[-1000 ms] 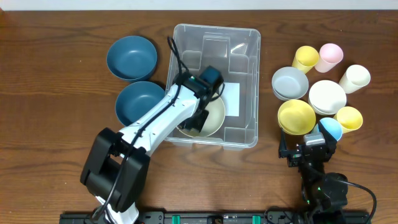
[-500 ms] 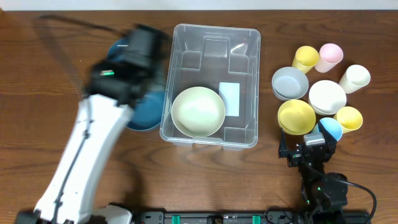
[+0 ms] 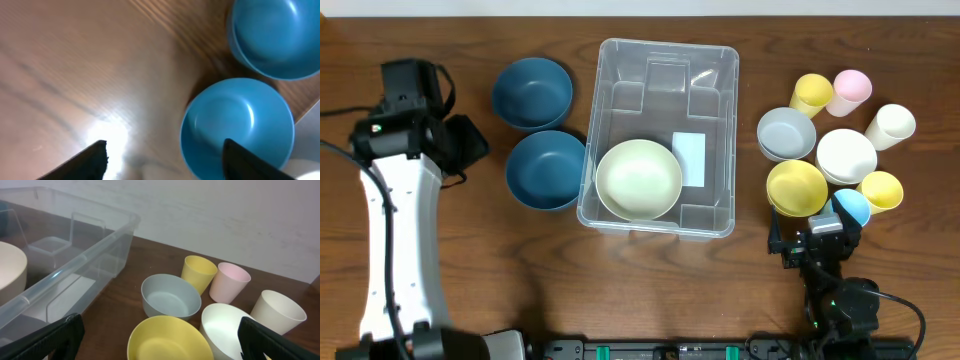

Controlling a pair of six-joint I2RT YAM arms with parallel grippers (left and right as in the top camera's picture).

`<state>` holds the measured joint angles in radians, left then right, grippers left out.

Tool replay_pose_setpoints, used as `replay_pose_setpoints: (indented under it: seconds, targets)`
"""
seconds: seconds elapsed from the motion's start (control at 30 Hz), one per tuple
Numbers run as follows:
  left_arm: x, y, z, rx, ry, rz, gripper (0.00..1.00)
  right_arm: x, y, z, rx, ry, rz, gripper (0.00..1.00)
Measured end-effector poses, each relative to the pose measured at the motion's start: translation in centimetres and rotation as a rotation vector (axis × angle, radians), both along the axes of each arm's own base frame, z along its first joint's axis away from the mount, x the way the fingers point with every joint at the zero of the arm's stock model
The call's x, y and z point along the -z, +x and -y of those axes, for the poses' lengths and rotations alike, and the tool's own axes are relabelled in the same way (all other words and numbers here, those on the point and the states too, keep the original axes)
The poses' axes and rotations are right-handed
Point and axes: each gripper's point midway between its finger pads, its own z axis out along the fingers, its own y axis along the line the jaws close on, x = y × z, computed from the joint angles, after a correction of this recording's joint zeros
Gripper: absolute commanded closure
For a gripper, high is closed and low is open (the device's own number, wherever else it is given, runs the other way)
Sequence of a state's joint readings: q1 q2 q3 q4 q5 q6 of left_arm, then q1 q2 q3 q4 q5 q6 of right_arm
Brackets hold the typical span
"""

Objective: Pack container
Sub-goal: 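Withdraw the left gripper toward the nearer teal bowl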

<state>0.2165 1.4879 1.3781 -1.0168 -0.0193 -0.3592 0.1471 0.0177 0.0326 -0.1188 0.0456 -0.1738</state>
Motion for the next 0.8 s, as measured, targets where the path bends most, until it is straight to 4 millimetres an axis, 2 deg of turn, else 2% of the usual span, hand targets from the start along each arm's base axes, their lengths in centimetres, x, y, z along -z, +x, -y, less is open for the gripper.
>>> replay_pose_setpoints:
  seconds: [0.13,0.27,0.37,0.67,0.8]
  targets:
    - [4.9,0.4,0.6,0.041,-0.099,-0.015,0.2,0.0,0.0,0.0,0.0,0.0,0.0,0.01]
    - [8.1,0.0,1.7,0.082,-0.167,-0.038,0.2,0.0,0.0,0.0,0.0,0.0,0.0,0.01]
    - [9.4,-0.2,2.6,0.115,-0.204,-0.043,0.2,0.0,0.0,0.0,0.0,0.0,0.0,0.01]
    - [12.4,-0.8,3.3,0.153,-0.228,-0.045,0.2,0.0,0.0,0.0,0.0,0.0,0.0,0.01]
    - [13.2,-0.7,3.6,0.175,-0.219,-0.033,0.25,0.0,0.0,0.0,0.0,0.0,0.0,0.01]
